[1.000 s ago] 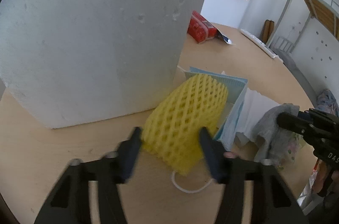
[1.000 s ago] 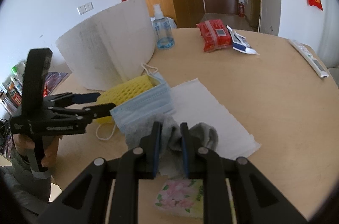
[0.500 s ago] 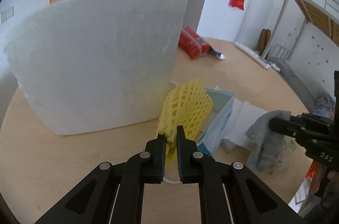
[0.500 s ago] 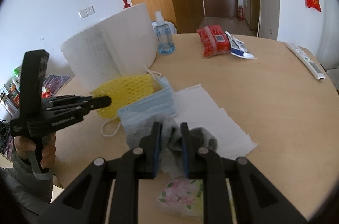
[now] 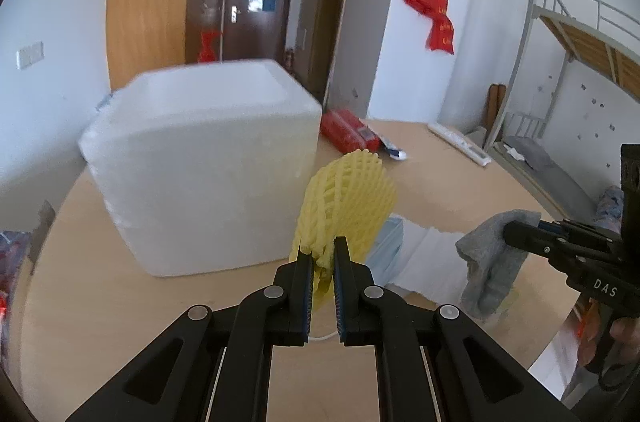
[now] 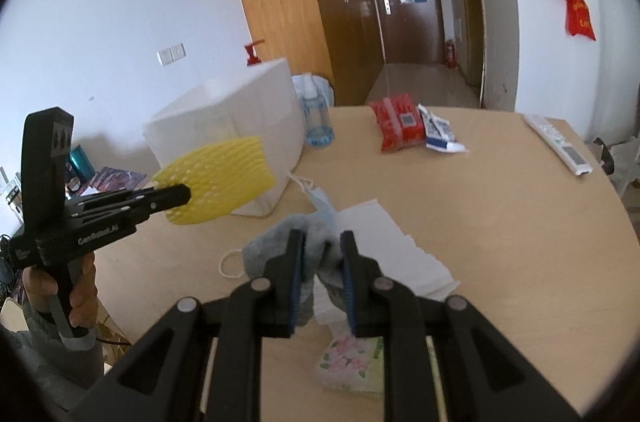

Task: Organize soft objects
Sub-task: 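Lift the yellow net with the left gripper while the right gripper lifts the grey sock, then carry the yellow net and grey sock over the white foam box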

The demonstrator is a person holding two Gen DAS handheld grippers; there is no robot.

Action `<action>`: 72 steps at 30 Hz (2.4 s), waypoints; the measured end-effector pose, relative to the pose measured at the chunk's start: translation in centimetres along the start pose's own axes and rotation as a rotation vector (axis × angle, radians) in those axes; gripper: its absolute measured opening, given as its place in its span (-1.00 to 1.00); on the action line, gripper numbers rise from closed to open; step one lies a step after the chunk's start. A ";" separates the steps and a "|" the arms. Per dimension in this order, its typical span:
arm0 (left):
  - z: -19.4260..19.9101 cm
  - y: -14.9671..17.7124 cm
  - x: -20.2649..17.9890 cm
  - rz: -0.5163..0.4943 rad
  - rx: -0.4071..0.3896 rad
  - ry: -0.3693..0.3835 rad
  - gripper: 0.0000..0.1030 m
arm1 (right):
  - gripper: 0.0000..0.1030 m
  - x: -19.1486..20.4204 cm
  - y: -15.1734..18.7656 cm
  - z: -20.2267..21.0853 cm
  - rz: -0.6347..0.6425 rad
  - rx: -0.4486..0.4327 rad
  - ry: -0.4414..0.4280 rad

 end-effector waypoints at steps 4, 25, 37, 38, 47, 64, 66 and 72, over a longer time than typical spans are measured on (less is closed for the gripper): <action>2.3 -0.8 -0.7 -0.006 -0.053 -0.015 -0.81 | -0.58 0.7 -0.7 1.7 0.018 -0.036 -0.002; 11.1 -2.4 -2.2 -0.048 -0.246 -0.089 -0.81 | -0.58 3.0 -2.9 8.7 0.059 -0.230 -0.004; 13.6 -1.7 -0.1 -0.025 -0.265 -0.199 -0.81 | -0.58 5.7 -3.4 8.6 0.107 -0.241 -0.068; 14.0 -1.6 0.2 -0.021 -0.268 -0.209 -0.81 | -0.58 6.2 -3.5 8.4 0.115 -0.239 -0.081; 16.8 -1.0 2.1 0.010 -0.302 -0.283 -0.81 | -0.58 10.2 -4.0 7.3 0.175 -0.232 -0.174; 17.6 -0.8 4.3 0.050 -0.302 -0.314 -0.81 | -0.58 13.5 -4.9 5.6 0.223 -0.217 -0.216; 17.2 -0.9 4.6 0.048 -0.296 -0.313 -0.81 | -0.58 13.5 -5.2 5.5 0.221 -0.220 -0.214; 15.6 -2.2 5.4 0.052 -0.277 -0.304 -0.81 | -0.58 13.4 -6.5 4.9 0.214 -0.228 -0.189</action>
Point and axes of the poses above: each gripper's, at about its wrist camera, not at the fingertips, and z roughly against the way its jaws point, x to its left, y to its underside, the point moved 9 cm from there along -z, roughly the way its jaws point, and after that the axes turned 4 degrees about y, right-handed, at the moved point
